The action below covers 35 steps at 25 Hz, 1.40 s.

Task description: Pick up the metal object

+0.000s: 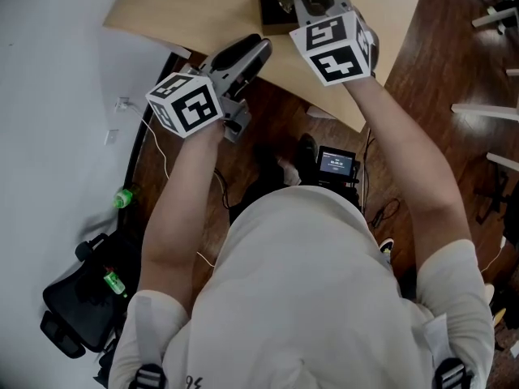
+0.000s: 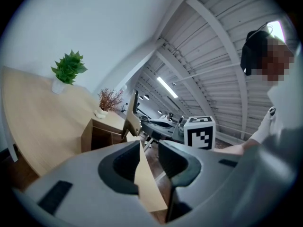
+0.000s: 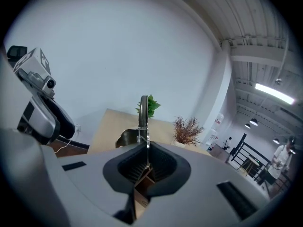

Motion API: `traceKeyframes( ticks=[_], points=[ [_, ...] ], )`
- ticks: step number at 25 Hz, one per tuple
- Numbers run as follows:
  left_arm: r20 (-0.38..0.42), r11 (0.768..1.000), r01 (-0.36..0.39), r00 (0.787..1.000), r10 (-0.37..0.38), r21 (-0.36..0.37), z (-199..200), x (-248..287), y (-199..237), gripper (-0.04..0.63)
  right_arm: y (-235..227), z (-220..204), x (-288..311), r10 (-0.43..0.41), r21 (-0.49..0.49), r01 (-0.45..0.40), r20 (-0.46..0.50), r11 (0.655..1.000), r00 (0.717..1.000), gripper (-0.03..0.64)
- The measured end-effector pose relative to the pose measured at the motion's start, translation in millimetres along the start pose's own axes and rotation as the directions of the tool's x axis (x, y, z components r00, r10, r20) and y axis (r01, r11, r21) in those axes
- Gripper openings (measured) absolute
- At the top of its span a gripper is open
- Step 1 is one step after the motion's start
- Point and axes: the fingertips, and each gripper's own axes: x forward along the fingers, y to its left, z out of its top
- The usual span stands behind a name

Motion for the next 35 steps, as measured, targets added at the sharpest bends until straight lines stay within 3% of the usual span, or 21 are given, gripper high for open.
traceKeyframes(
  ticks=[19, 35],
  points=[
    [0.075, 0.997, 0.055, 0.996, -0.058, 0.051, 23, -26, -58, 0.098, -28, 21, -81, -0.055, 0.156, 0.038, 0.103, 0.987, 0.993, 0.008],
    [0.126, 0.995, 0.076, 0.988, -0.084, 0.069, 27, -53, -85, 0.098, -19, 13, -133, -0.063, 0.228, 0.032, 0.13, 0.973, 0.99, 0.008]
  ],
)
